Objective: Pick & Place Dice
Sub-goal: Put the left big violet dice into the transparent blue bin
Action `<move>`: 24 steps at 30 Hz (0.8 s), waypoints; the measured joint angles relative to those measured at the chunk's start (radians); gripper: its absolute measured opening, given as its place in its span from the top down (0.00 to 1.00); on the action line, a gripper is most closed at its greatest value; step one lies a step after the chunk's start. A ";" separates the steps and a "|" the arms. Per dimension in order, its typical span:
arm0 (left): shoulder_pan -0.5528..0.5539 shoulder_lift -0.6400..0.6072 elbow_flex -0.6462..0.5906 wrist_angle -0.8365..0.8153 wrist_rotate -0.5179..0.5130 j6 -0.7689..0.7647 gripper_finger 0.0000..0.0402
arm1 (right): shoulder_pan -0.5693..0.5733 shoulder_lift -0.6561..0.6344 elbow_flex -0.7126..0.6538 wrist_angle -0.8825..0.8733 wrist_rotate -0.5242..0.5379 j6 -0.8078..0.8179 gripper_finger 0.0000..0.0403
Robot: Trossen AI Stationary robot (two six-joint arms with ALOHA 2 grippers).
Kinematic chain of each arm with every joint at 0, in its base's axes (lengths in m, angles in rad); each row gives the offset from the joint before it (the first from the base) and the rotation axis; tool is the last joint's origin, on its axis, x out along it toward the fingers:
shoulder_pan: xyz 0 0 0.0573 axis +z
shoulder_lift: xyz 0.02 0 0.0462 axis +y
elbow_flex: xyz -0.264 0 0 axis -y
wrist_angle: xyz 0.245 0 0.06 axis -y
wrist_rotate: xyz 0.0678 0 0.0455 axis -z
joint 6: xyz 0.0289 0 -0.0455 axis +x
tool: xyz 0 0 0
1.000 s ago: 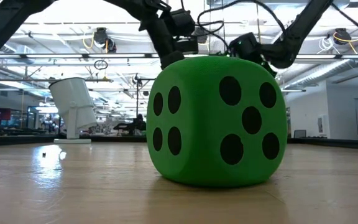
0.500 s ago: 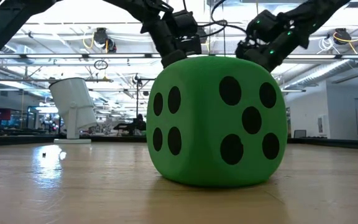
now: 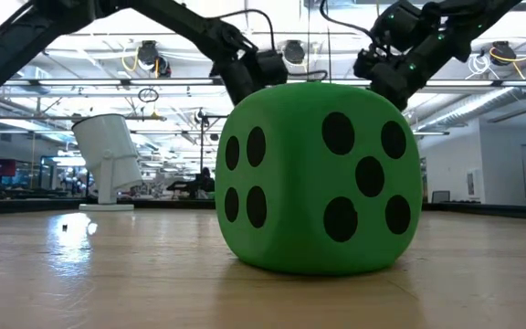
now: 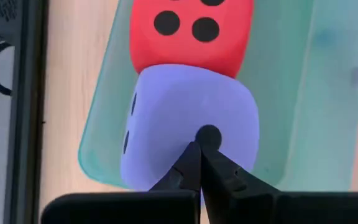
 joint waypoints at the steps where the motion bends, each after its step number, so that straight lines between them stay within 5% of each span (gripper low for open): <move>1: 0.004 0.006 0.000 -0.001 -0.002 0.001 0.99 | 0.006 -0.003 -0.003 -0.007 0.015 0.000 1.00; 16: 0.042 0.052 0.003 0.034 0.004 -0.001 1.00 | 0.096 -0.002 -0.004 0.002 0.024 0.050 1.00; 24: -0.002 0.007 -0.005 0.036 -0.094 0.042 0.99 | 0.109 -0.002 -0.004 0.003 0.024 0.053 1.00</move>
